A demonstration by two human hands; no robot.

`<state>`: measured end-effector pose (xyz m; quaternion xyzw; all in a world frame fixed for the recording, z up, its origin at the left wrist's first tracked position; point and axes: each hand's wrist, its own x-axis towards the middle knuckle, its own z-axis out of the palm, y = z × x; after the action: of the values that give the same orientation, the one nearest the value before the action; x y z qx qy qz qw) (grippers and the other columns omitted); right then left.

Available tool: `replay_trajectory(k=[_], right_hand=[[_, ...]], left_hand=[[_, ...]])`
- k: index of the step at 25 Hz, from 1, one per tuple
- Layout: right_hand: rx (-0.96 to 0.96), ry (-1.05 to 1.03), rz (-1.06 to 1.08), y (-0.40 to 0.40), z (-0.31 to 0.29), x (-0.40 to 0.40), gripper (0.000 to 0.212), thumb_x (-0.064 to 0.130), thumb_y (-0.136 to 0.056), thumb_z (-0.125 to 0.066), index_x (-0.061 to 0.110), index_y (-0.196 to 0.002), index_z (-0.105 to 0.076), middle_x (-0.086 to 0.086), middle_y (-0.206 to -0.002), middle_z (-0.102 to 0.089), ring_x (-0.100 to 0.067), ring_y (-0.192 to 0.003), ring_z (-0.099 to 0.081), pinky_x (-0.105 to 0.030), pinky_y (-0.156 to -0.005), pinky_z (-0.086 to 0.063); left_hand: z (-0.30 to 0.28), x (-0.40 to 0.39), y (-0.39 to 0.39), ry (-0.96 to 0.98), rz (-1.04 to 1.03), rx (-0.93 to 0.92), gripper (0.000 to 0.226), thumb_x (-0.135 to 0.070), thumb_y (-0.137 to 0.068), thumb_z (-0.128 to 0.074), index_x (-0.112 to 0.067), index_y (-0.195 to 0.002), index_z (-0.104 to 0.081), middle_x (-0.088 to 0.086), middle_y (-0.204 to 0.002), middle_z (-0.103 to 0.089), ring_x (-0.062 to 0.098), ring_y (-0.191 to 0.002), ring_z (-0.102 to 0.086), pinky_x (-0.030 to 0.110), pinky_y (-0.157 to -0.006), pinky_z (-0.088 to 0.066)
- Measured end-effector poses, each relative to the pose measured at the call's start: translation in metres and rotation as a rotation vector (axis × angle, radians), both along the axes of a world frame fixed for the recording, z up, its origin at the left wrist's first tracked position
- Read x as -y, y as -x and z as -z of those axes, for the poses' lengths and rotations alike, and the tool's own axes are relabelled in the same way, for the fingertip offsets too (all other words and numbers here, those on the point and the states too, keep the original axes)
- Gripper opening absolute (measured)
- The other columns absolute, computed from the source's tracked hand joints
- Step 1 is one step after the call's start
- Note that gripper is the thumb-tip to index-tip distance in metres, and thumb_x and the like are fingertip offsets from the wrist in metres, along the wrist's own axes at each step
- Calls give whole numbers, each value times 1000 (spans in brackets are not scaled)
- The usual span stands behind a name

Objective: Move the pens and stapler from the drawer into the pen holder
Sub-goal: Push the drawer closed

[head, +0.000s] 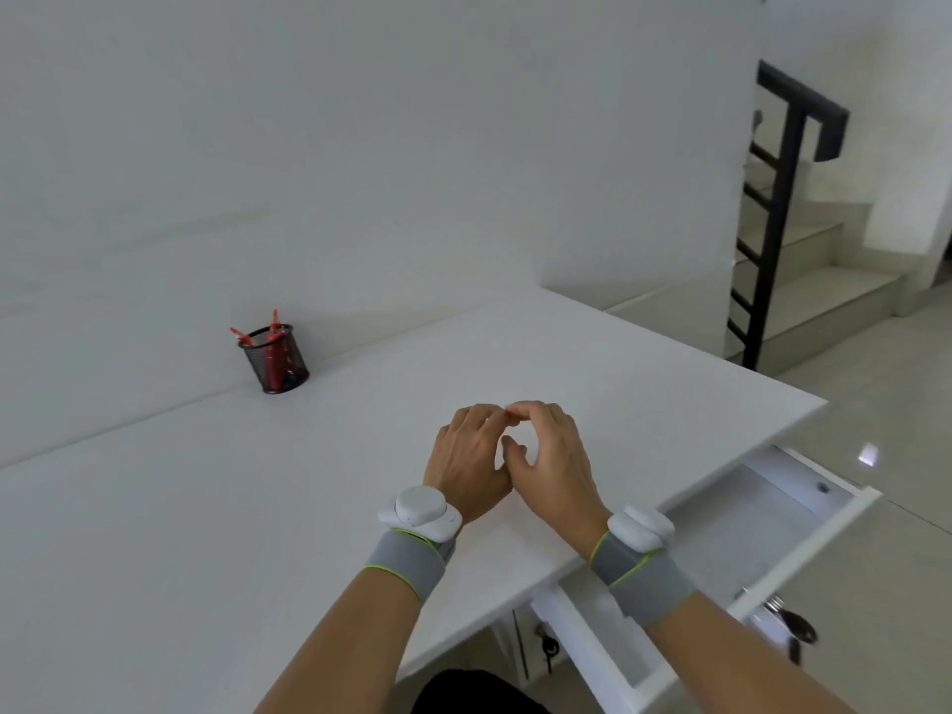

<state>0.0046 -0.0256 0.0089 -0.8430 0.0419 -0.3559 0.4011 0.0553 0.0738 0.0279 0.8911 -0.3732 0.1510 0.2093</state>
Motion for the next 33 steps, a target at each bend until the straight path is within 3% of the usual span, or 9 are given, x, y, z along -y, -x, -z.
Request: replay_trajectory(k=[6,10,14,18,21,25,33], right_hand=[[155,46,174,89,41,51,22,9,-84,-58,9,-107,-59,-7,-103,-65,-21,-100,-55,-21,-86,-43],[214,55,329,129,73,75,26,4,-83,-55,5,-108,-60,-13,-105,-64,-26,-104,-56,-33,-90,-47],[189,53,409,158,99,86,28,8,-83,-52,3,-109,-59,-17,-110,-62,-30,-105,-56,-34,-89,-49],[174,-18,435,176,122,90,30,1,-84,-54,2,-114,-57,-20,-118,-55,-30,-107,-55,-19,-89,-44],[170,-135,449,180,135,94,39,-7,-81,-59,-1,-118,-52,-24,-121,-49,-28,-108,-52,-14,-92,-41],[114,-309,474,179,148,101,35,-6,-81,-62,-4,-115,-53,-24,-107,-58,-33,-93,-60,-43,-81,-55],[107,-391,503,166,151,94,22,-4,-84,-59,-2,-106,-59,-22,-99,-63,-26,-83,-57,-38,-66,-54]], left_hand=[[17,47,46,-110,57,-90,44,-40,-89,-48,-24,-130,-44,4,-141,-44,24,-132,-34,42,-104,-34],[22,65,57,-203,71,-133,47,-47,-90,-42,-29,-133,-39,4,-148,-36,24,-137,-26,44,-109,-27],[28,73,66,-231,87,-144,45,-47,-90,-42,-28,-131,-43,7,-146,-38,26,-135,-28,45,-108,-28],[30,73,69,-214,72,-160,42,-45,-91,-42,-26,-128,-47,10,-142,-42,28,-132,-33,44,-107,-30],[30,71,70,-202,57,-161,41,-44,-91,-42,-27,-128,-48,9,-141,-43,29,-131,-35,43,-106,-31],[29,71,71,-191,56,-173,40,-42,-91,-42,-27,-127,-49,9,-141,-44,29,-131,-35,44,-107,-31],[29,70,71,-149,56,-175,37,-40,-92,-42,-26,-124,-52,9,-139,-47,29,-129,-38,43,-107,-32]])
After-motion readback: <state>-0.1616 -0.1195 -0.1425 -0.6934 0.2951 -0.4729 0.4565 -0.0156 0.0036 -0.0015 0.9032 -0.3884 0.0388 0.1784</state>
